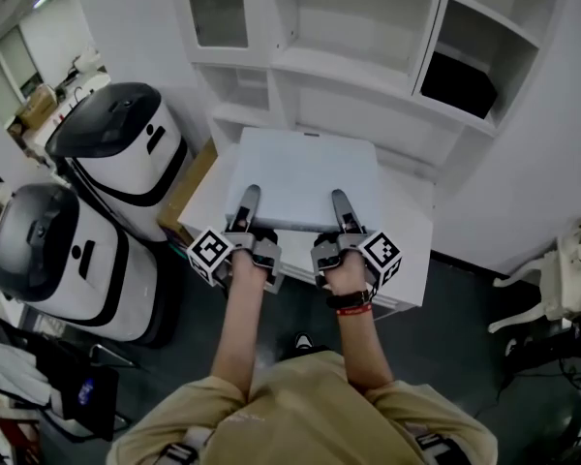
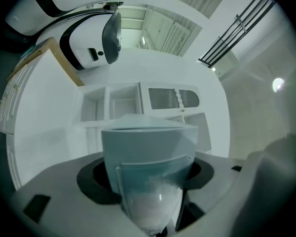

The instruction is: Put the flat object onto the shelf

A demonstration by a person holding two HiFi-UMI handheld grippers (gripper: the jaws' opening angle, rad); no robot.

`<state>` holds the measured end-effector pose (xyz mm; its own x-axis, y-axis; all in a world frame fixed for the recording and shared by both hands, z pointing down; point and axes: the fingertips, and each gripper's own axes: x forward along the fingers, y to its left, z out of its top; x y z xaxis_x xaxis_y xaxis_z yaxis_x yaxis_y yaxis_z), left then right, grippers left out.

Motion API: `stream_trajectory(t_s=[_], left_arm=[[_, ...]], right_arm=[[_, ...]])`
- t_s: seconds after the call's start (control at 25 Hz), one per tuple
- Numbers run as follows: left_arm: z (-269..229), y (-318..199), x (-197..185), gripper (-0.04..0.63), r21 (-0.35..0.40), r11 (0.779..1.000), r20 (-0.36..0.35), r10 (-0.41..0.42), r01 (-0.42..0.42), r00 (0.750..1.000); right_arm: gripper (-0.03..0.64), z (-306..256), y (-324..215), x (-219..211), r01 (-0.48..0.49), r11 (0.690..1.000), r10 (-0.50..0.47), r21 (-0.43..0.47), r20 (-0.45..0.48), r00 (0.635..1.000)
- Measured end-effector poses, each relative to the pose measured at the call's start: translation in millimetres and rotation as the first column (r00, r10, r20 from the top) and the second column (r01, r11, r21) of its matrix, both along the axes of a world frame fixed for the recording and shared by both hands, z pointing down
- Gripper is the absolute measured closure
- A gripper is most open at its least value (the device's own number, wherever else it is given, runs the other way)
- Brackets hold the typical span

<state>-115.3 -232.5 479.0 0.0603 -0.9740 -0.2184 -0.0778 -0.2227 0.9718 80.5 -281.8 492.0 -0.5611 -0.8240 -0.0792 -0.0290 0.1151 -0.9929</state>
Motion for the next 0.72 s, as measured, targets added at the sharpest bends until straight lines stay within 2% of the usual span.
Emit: stream_trajectory(t_s=[0.16,0.4,0.72], left_arm=[[1.1,-18.8,4.4,0.278,-0.004,1.000,-0.021,0.012,-0.012,1.000],[7.0,-38.1,8.7,0.278,-0.019,0.999,-0.009,0.044,-0.044,0.999],[9.7,-69.8,-7.2,0.278,-0.042,0.986,-0.015,0.159,-0.159,0.987]], right_arm=[[0.264,0.3,-15.9,4.2,-0.010,1.000,0.010,-0.013,-0.013,1.000],[0.264,5.6,-31.0,11.3,-0.054,0.998,0.054,-0.019,-0.004,0.999],[0.265,8.8,-43.5,-2.1,-0.165,0.985,0.165,-0.044,-0.010,0.986]])
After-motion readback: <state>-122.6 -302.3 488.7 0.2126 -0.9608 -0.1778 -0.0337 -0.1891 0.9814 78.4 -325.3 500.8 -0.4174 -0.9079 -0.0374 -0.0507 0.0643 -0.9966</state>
